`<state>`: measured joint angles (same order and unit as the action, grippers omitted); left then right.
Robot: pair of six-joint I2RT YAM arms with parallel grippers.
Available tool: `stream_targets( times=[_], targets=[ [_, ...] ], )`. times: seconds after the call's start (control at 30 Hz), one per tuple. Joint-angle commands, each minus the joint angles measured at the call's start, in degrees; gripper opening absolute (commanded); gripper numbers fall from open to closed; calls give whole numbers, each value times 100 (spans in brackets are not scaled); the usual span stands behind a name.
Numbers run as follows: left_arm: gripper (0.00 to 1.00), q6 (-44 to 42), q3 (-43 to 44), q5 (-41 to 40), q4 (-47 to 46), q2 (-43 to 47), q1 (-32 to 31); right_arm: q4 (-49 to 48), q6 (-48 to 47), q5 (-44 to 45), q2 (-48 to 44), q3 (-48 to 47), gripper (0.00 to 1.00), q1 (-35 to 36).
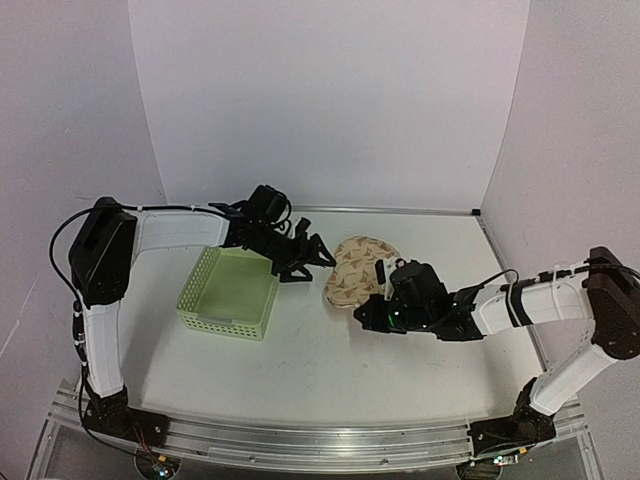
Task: Unzip the laundry bag and remove the bra
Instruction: Hold the laundry bag at the center of the board.
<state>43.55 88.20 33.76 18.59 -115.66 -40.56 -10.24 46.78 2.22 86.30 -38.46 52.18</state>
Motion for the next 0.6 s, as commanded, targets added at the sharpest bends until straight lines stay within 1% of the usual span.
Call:
stream_targets(
  times=[0.0, 0.07, 0.2, 0.27, 0.37, 0.57],
  targets=[
    [78, 779, -689, 508, -912, 518, -9, -435, -44, 131, 252, -518, 0, 24],
    [78, 1234, -1120, 593, -1464, 683, -7, -443, -47, 190, 364, -632, 0, 26],
    [79, 2164, -1932, 468, -2529, 984, -25, -478, -37, 219, 495, -760, 0, 26],
    [80, 2427, -2144, 337, -2734, 1026, -61, -502, -53, 205, 533, -800, 0, 27],
    [80, 2751, -2261, 246, -3021, 948, -158, -576, -95, 126, 579, -825, 0, 27],
    [80, 3169, -2162, 240, -3378, 660, -248, -791, -217, -82, 573, -719, 0, 24]
  ],
)
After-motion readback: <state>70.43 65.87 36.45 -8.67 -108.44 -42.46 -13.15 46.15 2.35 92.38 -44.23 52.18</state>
